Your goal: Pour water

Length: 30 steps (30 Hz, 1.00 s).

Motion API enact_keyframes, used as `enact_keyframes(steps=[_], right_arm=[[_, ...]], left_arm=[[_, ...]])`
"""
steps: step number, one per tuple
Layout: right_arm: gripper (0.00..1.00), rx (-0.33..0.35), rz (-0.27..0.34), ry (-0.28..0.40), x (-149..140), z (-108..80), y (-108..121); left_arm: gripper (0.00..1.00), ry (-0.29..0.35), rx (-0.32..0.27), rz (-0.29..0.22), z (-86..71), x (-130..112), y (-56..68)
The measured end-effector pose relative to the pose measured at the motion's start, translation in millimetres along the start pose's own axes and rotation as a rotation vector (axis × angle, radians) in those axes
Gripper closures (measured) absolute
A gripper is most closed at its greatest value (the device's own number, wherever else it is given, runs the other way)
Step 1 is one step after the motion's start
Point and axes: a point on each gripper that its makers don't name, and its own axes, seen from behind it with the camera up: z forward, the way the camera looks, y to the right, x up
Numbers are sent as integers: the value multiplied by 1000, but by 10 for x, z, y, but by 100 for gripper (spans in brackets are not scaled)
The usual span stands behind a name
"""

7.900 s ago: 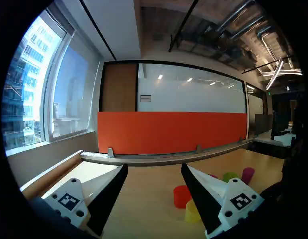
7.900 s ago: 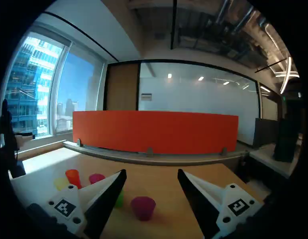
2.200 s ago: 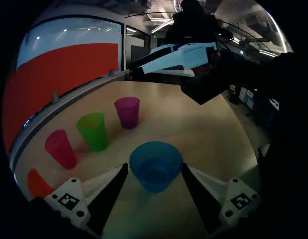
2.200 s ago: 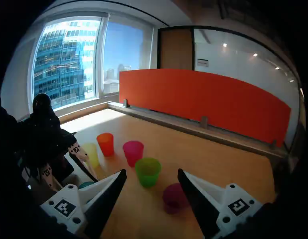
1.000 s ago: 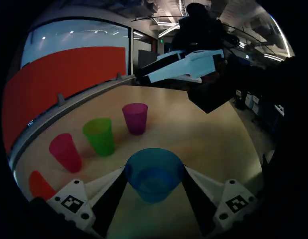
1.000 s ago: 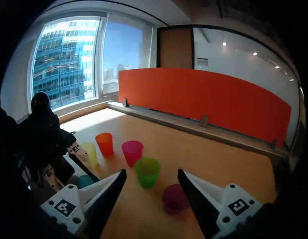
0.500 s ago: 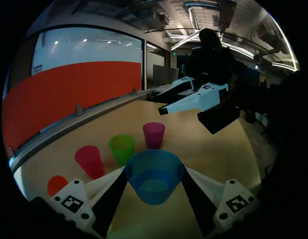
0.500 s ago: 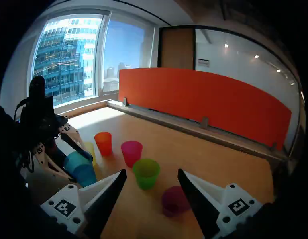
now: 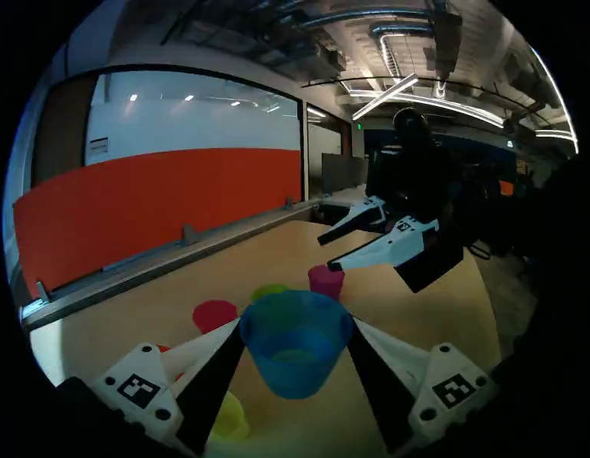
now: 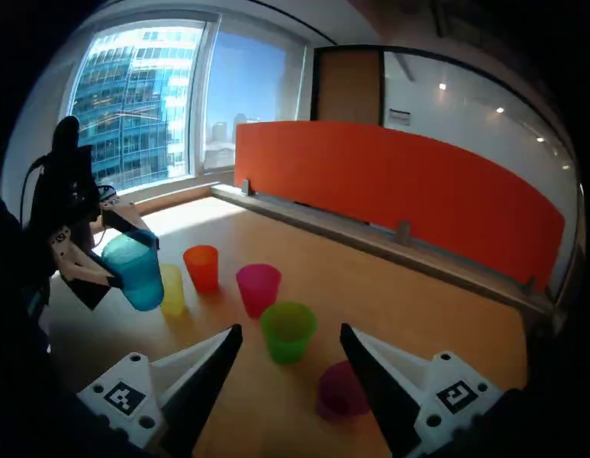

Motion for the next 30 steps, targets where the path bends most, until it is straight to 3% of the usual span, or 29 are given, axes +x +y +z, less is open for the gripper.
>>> enact_keyframes(steps=[10, 30], right_arm=[[0, 21, -14, -39, -131, 220, -50], [0, 30, -36, -134, -437, 694, 3]], left_arm=[[12, 68, 76, -6, -297, 312, -284], [12, 145, 181, 6, -795, 670, -555]])
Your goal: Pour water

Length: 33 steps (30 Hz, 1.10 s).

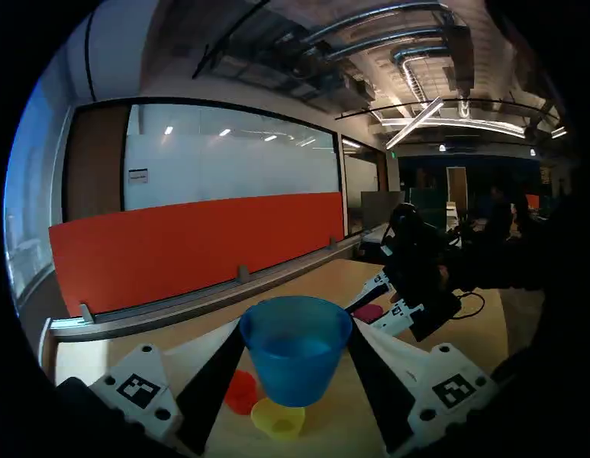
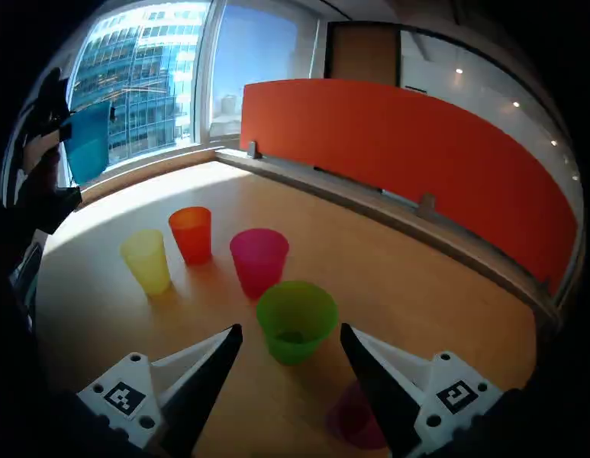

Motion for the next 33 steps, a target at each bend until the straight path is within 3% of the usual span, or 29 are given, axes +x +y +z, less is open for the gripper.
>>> enact_keyframes(steps=[8, 33], right_arm=[[0, -1, 15, -21, -19, 148, 41], [0, 7, 18, -53, -57, 534, 17]], left_arm=[[12, 9, 10, -34, -74, 48, -52], [12, 41, 53, -3, -169, 341, -230]])
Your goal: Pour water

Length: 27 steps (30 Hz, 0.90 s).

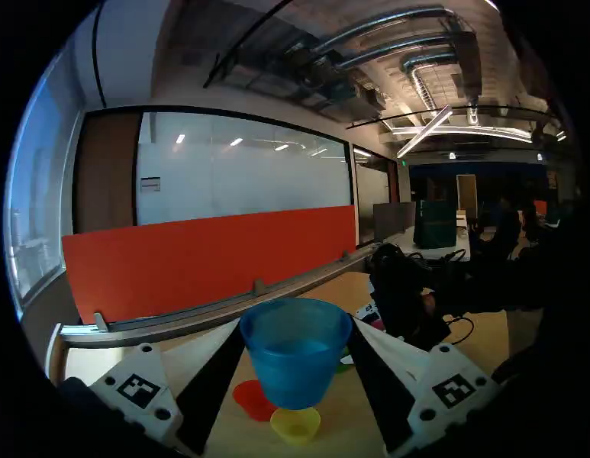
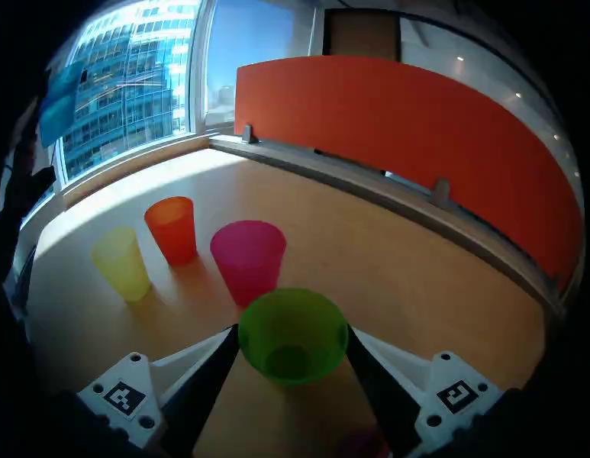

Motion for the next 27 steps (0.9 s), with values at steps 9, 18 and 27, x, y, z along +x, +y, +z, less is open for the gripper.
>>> enact_keyframes(steps=[9, 18, 27], right_arm=[[0, -6, -14, -3, -49, 45, -23], [6, -7, -5, 15, -27, 46, -13], [7, 2, 10, 53, 127, -73, -68]], left_arm=[[12, 19, 8, -12, 34, 168, -43], [12, 14, 0, 5, 51, 176, -9], [12, 7, 1, 9, 47, 158, -21]])
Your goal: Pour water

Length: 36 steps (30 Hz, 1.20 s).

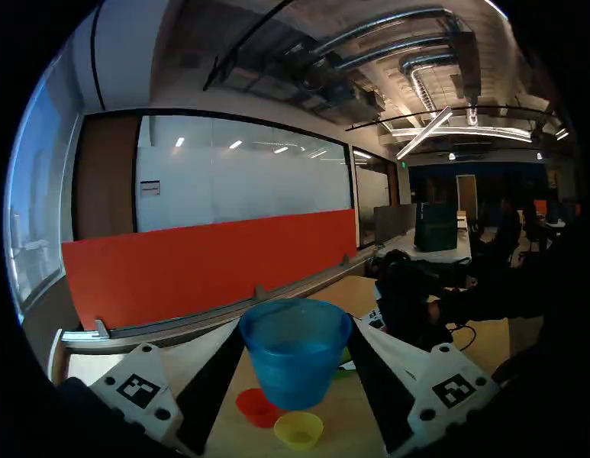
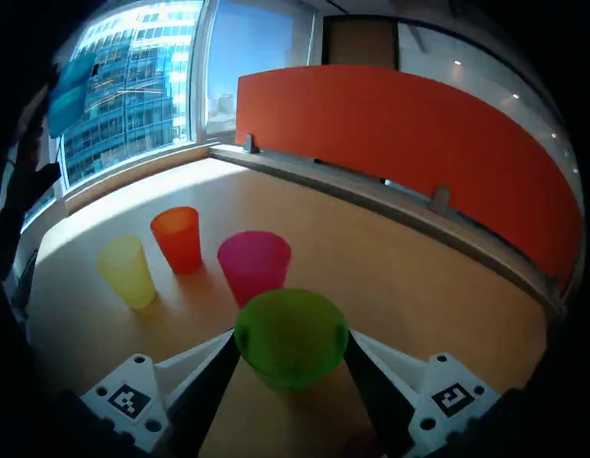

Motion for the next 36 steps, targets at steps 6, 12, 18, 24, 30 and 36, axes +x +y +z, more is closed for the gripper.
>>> enact_keyframes(steps=[6, 12, 18, 24, 30, 36], right_arm=[[7, 16, -1, 72, 289, -224, -130], [8, 48, -17, 155, 557, -467, -358], [7, 80, -34, 229, 759, -698, -594], [7, 108, -41, 297, 951, -905, -804], [8, 133, -54, 358, 1102, -1076, -984], [7, 147, -63, 398, 1187, -1185, -1108]], left_arm=[[12, 1, 5, 9, -25, 21, -1], [12, -4, 19, 33, -44, -9, -34], [12, -17, 38, 53, -65, -62, -68], [12, -20, 35, 56, -63, -84, -43], [12, -25, 30, 74, -64, -92, -4], [12, -25, 16, 88, -55, -87, 45]])
